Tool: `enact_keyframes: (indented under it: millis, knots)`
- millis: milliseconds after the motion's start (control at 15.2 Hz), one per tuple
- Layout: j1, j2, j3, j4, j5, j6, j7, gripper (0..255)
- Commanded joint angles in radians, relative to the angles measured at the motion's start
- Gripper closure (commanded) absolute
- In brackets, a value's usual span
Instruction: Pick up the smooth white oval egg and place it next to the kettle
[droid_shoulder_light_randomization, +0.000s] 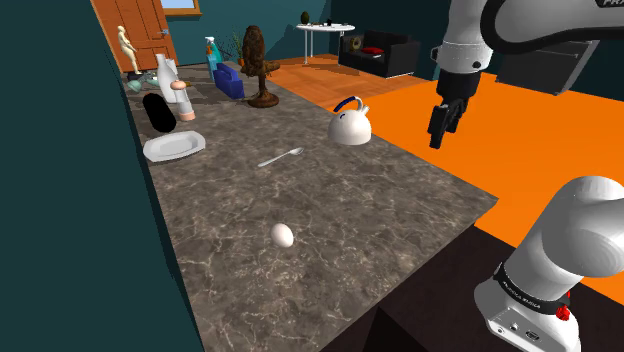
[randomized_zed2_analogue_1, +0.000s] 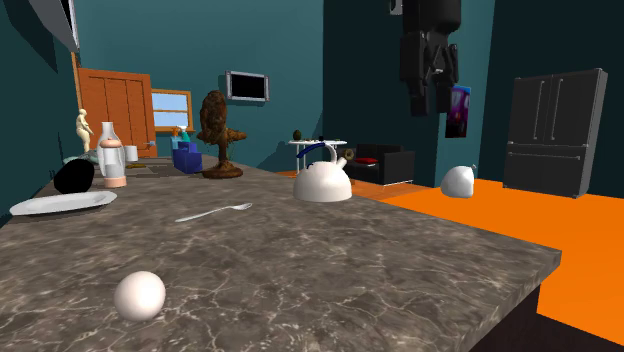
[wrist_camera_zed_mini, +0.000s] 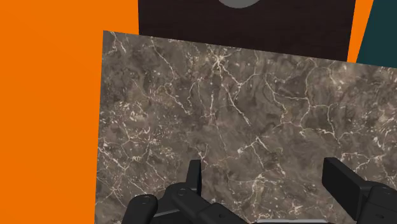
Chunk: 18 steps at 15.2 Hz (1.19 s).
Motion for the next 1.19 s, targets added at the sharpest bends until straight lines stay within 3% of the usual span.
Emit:
enact_keyframes:
  millis: [0,594,1122]
  knots:
    - [0.0,0.0,0.0,0.0,0.0,0.0,0.0,0]
    - [0.049,0.177,0.198,0.007,0.087,0.191,0.218,0]
    - [0.053,0.422,0.373,0.107,0.072,0.345,0.429,0]
